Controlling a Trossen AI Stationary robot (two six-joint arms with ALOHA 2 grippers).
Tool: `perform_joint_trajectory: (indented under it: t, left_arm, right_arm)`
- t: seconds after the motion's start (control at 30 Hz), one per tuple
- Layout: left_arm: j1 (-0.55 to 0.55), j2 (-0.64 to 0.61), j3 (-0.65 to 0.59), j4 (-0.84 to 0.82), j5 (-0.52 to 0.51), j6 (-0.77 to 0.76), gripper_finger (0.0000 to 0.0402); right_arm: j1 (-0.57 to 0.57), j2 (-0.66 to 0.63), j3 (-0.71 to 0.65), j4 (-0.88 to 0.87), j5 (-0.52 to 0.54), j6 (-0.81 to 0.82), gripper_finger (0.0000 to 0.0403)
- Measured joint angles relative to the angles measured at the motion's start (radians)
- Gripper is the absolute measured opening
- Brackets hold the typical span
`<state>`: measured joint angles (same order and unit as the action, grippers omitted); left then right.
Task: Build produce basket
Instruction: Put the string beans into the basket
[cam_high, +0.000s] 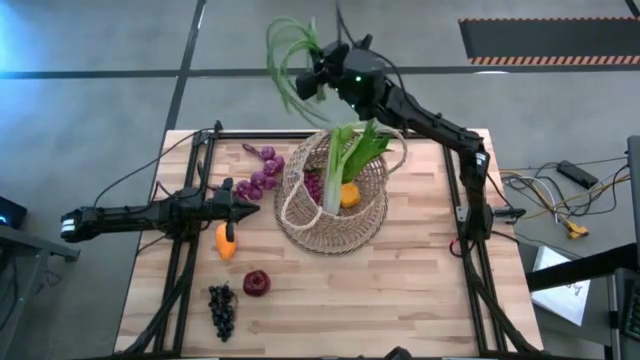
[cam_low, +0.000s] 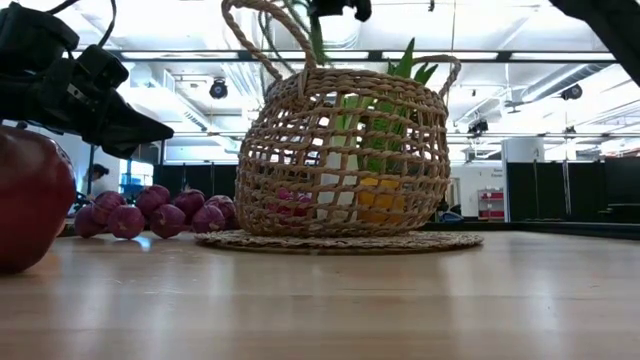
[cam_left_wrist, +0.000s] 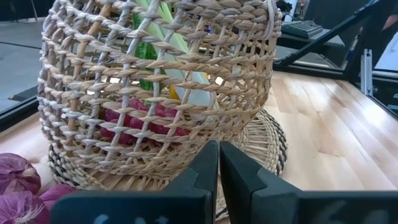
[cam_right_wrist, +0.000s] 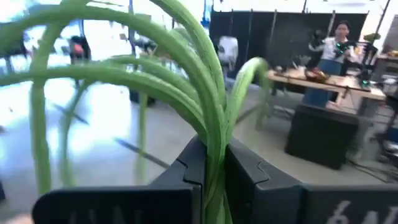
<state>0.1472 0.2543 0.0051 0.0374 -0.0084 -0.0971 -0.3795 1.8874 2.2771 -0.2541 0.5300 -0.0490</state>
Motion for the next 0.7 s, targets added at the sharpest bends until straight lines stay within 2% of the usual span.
perform_joint_trajectory:
  t: [0.2,0.27,0.53,0.7]
  left_arm:
    - [0.000,-0.001,0.000,0.000,-0.001,0.000,0.0000]
    - [0.000,-0.001,0.000,0.000,-0.001,0.000,0.0000]
    - [0.000,0.000,0.000,-0.001,-0.002,0.000,0.0000]
    - [0.000,0.000,0.000,-0.001,-0.002,0.000,0.0000]
  right_arm:
    - [0.014,0.000,0.074,0.008,-0.146,0.065,0.0022]
    - [0.018,0.000,0.080,-0.018,-0.146,0.068,0.0022]
    - [0.039,0.042,0.067,-0.400,-0.134,0.197,0.0022]
    - [0.112,0.057,0.063,-0.518,-0.142,0.223,0.0022]
